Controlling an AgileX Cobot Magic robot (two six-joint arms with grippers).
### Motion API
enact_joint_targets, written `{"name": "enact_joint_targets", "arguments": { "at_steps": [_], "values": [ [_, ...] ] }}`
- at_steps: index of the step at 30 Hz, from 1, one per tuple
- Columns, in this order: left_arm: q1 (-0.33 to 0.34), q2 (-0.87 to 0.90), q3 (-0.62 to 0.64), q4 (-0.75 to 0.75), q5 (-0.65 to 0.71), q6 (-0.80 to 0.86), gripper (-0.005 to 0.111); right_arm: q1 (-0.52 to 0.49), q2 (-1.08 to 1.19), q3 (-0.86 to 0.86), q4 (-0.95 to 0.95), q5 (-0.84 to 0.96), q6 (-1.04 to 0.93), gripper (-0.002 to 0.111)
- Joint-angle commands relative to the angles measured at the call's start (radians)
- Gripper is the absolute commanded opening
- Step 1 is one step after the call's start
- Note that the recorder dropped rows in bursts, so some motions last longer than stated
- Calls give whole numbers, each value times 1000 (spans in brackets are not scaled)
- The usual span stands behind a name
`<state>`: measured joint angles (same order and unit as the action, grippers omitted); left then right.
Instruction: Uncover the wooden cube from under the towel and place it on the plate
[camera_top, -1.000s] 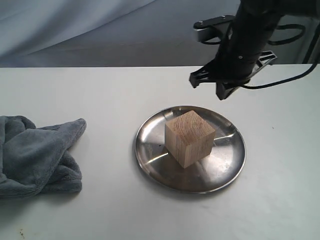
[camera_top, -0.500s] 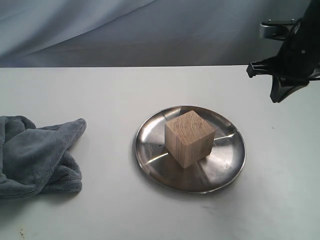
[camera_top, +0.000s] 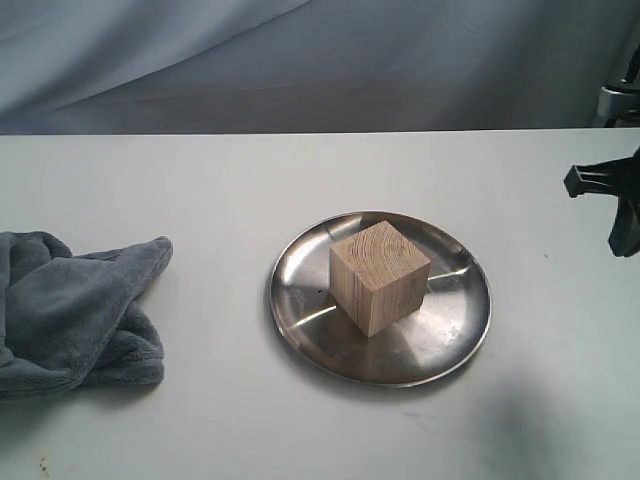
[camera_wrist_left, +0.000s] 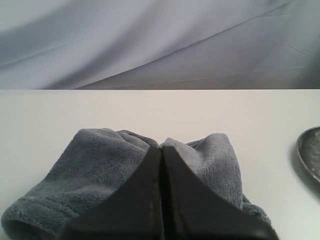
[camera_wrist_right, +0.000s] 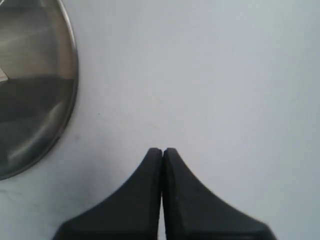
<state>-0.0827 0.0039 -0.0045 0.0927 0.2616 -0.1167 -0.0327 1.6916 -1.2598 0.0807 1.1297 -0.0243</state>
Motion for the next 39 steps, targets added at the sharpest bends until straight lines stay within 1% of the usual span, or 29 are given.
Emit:
{"name": "enact_joint_targets", "arguments": {
  "at_steps": [1,12,18,22,29,35,39],
  "values": [
    [3,-4,5,-5,-11,-3,0,-12,-80,82,10,-63,-10,0],
    [3,-4,5,-5,-11,-3,0,-12,-364,278,10,-223,-10,0],
    [3,-4,5,-5,-11,-6,0,-12,-579,382,26,-291,-10,0],
    [3,-4,5,-5,-11,-6,0,-12,-724,446,26,-291,-13,0],
    [3,-4,5,-5,-11,-3,0,-12,-1048,527,26,-265,-13,0],
    [3,-4,5,-5,-11,-3,0,-12,-1314,531,32,-153,-13,0],
    [3,-4,5,-5,-11,-5,0,-12,-1473,531,45,-115,-13,0]
  ]
}}
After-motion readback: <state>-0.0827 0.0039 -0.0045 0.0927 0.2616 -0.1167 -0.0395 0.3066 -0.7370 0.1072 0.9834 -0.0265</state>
